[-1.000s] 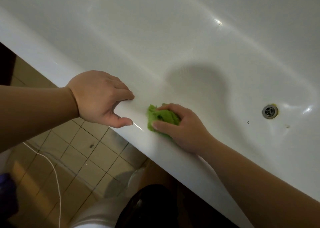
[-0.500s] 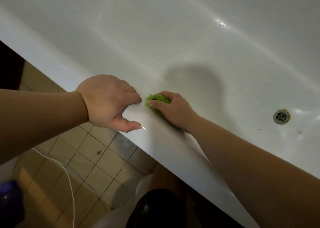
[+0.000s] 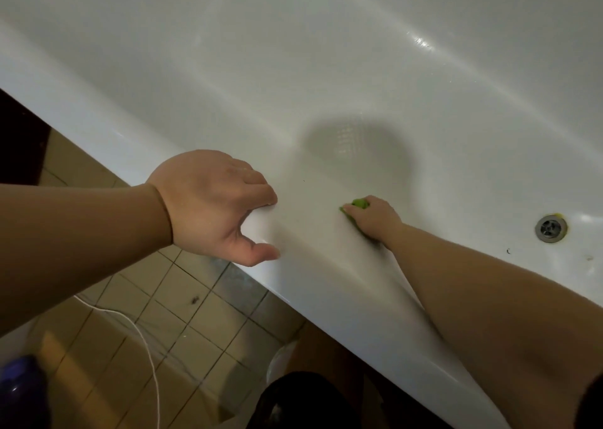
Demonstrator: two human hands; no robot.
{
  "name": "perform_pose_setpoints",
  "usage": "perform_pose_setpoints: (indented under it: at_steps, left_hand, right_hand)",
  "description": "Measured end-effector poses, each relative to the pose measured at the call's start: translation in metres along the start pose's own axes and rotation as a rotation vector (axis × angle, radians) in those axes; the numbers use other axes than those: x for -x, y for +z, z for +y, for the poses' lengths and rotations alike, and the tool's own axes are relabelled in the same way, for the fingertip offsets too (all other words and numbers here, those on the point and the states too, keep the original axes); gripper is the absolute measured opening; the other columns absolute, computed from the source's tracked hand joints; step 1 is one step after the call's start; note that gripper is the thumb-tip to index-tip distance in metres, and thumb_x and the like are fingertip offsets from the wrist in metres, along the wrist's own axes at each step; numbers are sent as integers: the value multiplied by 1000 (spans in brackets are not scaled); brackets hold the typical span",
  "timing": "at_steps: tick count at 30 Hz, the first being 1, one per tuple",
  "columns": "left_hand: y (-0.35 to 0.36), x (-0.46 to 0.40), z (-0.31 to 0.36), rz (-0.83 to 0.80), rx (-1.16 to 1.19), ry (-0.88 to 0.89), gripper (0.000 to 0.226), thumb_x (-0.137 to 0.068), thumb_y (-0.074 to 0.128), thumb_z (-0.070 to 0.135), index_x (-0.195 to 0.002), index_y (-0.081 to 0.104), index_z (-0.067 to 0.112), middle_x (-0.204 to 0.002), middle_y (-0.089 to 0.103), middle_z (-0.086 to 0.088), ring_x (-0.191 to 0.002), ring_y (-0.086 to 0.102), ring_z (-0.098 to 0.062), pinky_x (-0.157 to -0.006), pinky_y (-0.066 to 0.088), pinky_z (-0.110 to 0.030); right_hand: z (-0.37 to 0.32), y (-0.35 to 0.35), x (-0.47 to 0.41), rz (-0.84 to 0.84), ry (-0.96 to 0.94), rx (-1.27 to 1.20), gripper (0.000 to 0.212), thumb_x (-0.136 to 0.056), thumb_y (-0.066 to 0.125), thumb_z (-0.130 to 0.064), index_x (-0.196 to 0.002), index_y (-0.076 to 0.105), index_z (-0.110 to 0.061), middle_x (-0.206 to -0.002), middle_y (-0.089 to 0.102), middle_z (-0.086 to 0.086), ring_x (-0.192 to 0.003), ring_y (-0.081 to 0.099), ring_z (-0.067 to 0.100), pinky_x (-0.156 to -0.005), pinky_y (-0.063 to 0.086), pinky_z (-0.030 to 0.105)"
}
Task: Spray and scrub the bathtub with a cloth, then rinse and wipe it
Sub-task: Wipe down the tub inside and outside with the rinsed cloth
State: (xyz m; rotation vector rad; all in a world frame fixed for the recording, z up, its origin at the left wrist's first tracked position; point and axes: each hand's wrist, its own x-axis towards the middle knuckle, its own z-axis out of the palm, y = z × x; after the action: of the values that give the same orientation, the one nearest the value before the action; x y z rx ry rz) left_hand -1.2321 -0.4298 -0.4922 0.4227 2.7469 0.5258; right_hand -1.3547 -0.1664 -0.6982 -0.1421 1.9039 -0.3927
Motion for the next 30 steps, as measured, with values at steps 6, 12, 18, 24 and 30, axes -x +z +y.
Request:
perform_pose_setpoints:
  at_steps: [6, 12, 18, 24, 30]
  left_hand:
    - [-4, 1, -4, 28, 20, 0, 75, -81, 56, 79, -102, 76, 10, -74, 68, 5, -73, 69, -30, -60, 56, -41]
    - [-4, 3, -8, 55, 21, 29, 70, -81, 61, 75, -101, 77, 9, -76, 70, 4, -73, 71, -29, -61, 57, -40]
    - [-2, 7, -11, 51, 8, 21, 71, -81, 58, 76, -102, 78, 11, -84, 74, 2, -80, 72, -28, -64, 58, -41]
    - [-4, 9, -15, 49, 18, 6, 73, -80, 58, 77, -103, 77, 11, -86, 75, -1, -79, 72, -30, -62, 57, -42]
    - [-5, 12, -18, 72, 34, -9, 73, -80, 56, 78, -101, 76, 10, -84, 72, -2, -76, 70, -32, -60, 56, -42]
  right_hand:
    - [-39, -1, 42, -23, -261, -182, 34, -86, 75, -58, -103, 73, -28, -99, 72, -8, -94, 66, 14, -87, 51, 31]
    - [29, -16, 49, 23, -120, -135, 38, -85, 74, -61, -110, 70, -32, -103, 71, -8, -96, 66, 13, -81, 47, 29]
    - [5, 6, -25, 75, 79, -5, 76, -85, 68, -69, -143, 54, -22, -138, 51, 16, -122, 56, 39, -110, 45, 46]
    - [-87, 11, 19, 11, -234, -304, 32, -89, 77, -45, -113, 74, -23, -106, 73, -4, -97, 67, 16, -89, 53, 31]
    - [-104, -15, 123, -40, -339, -615, 15, -97, 68, -39, -107, 78, -35, -98, 76, -14, -94, 71, 7, -86, 55, 27]
